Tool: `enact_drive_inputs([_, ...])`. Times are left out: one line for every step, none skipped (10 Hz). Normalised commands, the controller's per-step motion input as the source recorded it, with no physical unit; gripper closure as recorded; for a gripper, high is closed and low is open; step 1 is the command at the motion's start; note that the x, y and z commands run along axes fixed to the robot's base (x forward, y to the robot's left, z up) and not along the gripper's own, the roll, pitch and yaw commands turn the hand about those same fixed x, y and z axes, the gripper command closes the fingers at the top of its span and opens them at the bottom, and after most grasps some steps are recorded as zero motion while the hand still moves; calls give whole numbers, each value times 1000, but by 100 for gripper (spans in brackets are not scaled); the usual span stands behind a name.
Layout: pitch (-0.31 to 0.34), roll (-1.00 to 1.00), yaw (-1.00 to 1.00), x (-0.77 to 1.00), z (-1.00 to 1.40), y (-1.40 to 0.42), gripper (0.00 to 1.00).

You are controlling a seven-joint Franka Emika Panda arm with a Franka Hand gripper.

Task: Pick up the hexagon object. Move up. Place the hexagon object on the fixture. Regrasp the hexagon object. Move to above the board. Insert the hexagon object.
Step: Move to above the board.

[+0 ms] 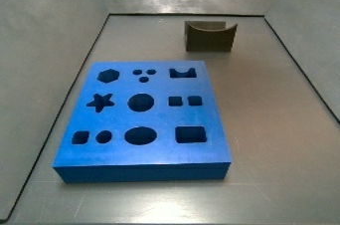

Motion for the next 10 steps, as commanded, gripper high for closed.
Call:
enact_drive_inputs([1, -1000, -101, -421, -40, -1000, 100])
enact_drive_inputs([-3, -1000, -109, -446, -52, -1000, 100])
enact_drive_inputs([-6, -1000, -110, -456, -48, -1000, 100])
enact_drive_inputs([-7, -1000, -113, -477, -49, -1000, 100])
enact_drive_inputs([-6, -1000, -114, -489, -47, -1000, 100])
enact_drive_inputs([-9, -1000, -114, -519, -42, -1000, 100])
enact_drive_inputs([-13, -1000, -114, -537, -46, -1000, 100])
enact_drive_inputs([-22, -1000, -110, -550, -33, -916, 100])
enact_drive_inputs([-36, -1000, -106, -409, -19, -592, 100])
enact_drive_inputs([-54, -1000, -97, -269, -13, -286, 100])
